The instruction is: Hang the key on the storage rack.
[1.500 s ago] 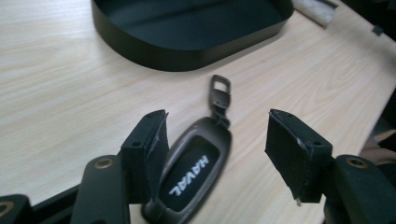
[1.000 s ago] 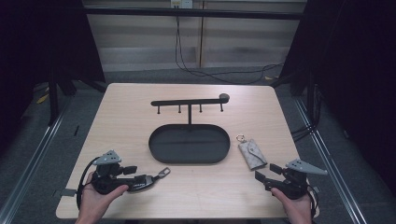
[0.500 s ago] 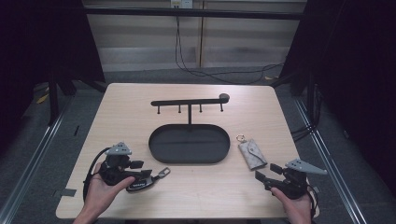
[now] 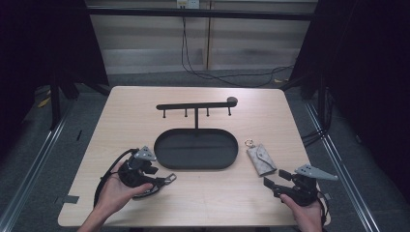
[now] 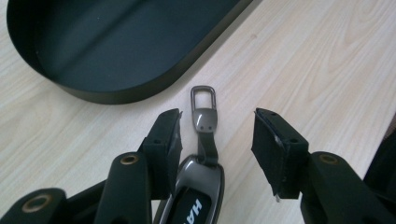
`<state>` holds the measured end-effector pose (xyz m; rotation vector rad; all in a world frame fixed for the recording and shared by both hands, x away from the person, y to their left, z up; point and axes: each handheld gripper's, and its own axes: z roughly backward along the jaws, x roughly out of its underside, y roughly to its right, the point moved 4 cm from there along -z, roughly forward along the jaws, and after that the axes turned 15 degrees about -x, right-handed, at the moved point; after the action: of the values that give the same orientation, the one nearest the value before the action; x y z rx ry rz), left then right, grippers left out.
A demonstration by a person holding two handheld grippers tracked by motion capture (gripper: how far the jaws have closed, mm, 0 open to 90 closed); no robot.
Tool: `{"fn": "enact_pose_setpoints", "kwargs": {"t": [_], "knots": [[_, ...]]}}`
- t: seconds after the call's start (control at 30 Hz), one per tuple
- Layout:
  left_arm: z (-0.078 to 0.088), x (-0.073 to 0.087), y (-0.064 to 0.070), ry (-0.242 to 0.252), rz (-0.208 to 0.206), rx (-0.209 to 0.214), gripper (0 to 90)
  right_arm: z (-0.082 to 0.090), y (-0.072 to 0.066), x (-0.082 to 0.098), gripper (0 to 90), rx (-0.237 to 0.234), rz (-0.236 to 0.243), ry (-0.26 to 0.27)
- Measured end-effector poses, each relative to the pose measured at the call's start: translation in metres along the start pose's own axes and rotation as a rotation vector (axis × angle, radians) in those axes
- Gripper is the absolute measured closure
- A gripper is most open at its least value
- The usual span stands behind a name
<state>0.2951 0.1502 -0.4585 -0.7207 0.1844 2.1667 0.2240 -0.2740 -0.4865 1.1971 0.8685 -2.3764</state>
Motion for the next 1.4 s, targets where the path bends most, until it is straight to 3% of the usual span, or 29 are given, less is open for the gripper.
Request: {"fn": "enact_pose_setpoints", "kwargs": {"t": [0.07,0.27,0.33,0.4,0.53,0.6,0.87,1.2,1.4], "knots": [[-0.002,-0.004,0.001,-0.016,-0.003,0.006,57.7,0.000,0.000,0.000,25.6,-0.002,-0.003,-0.001],[-0.009,-0.011,0.004,-0.062,-0.017,0.017,58.7,0.000,0.000,0.000,25.7,-0.005,0.001,-0.003],[-0.010,-0.015,0.004,-0.065,0.005,0.048,56.5,0.000,-0.001,0.000,25.8,-0.002,0.002,-0.005],[-0.013,-0.017,0.004,-0.099,0.020,0.045,53.7,-0.001,-0.001,0.000,25.7,-0.004,0.002,-0.006],[-0.018,-0.021,0.007,-0.137,-0.005,0.042,54.0,-0.001,0.000,0.001,25.7,-0.006,-0.005,-0.006],[-0.020,-0.022,0.008,-0.166,-0.051,0.036,52.7,-0.001,0.000,0.001,25.7,-0.008,-0.004,-0.008],[-0.032,-0.022,0.002,-0.234,-0.065,0.018,54.9,-0.002,0.000,0.001,25.7,-0.009,-0.008,-0.016],[-0.048,-0.018,0.006,-0.306,-0.125,0.055,63.3,-0.003,-0.001,0.002,25.7,-0.008,-0.001,-0.033],[-0.056,-0.017,0.007,-0.336,-0.161,0.032,64.5,-0.004,-0.001,0.002,25.7,-0.008,-0.005,-0.037]]}}
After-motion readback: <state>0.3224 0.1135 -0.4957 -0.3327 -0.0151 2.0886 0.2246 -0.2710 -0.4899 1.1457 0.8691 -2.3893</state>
